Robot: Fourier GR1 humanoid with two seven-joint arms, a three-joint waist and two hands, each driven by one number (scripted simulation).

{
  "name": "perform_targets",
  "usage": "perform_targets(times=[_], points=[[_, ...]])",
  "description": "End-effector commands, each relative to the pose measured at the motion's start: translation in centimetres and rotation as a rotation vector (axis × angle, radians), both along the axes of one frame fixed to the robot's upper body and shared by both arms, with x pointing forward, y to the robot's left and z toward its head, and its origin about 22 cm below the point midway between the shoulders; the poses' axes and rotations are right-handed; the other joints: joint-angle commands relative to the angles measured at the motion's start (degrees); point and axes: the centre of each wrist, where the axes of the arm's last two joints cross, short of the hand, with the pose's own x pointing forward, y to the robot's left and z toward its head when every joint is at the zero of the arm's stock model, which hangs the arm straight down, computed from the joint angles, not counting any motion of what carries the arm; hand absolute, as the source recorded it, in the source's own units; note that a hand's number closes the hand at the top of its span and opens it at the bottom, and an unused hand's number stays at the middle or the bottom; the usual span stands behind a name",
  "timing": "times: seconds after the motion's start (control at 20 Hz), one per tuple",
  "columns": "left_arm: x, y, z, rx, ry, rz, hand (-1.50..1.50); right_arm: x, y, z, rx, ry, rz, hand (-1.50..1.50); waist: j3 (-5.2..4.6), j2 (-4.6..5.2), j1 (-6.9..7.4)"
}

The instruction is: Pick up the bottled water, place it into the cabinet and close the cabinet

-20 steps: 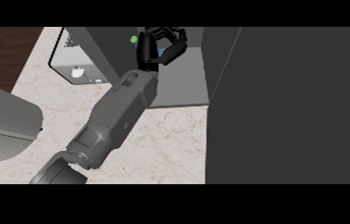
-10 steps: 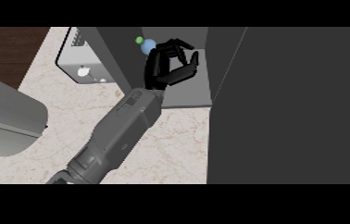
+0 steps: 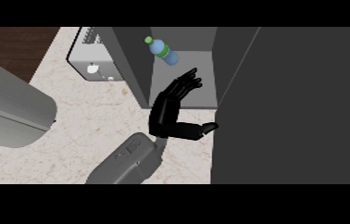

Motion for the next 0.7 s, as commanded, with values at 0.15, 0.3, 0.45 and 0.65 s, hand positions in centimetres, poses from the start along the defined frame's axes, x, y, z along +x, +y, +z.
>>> perform_targets(times=[0.15,0.3,0.45,0.65], points=[[-7.7,5.7,-3.0,0.001,0.038,0.081,-1.5,-0.4,0.5,3.0,-0.055,-0.059,-0.014,-1.5,-0.02,-0.24,0.72],[-9.1,8.7,-1.8,-0.007,0.029,0.123,-1.5,-0.3,0.6,3.7,-0.089,-0.053,0.029,-1.5,-0.08,-0.1,1.69],[-10.8,12.8,-2.5,-0.022,0.01,0.118,-1.5,-0.1,0.4,3.8,-0.131,-0.038,0.167,1.5,-0.16,0.3,1.73],[-13.3,14.1,-2.7,-0.003,0.017,0.085,-1.5,0.7,-0.2,4.0,-0.271,-0.106,0.398,1.5,-0.27,-0.25,1.81]])
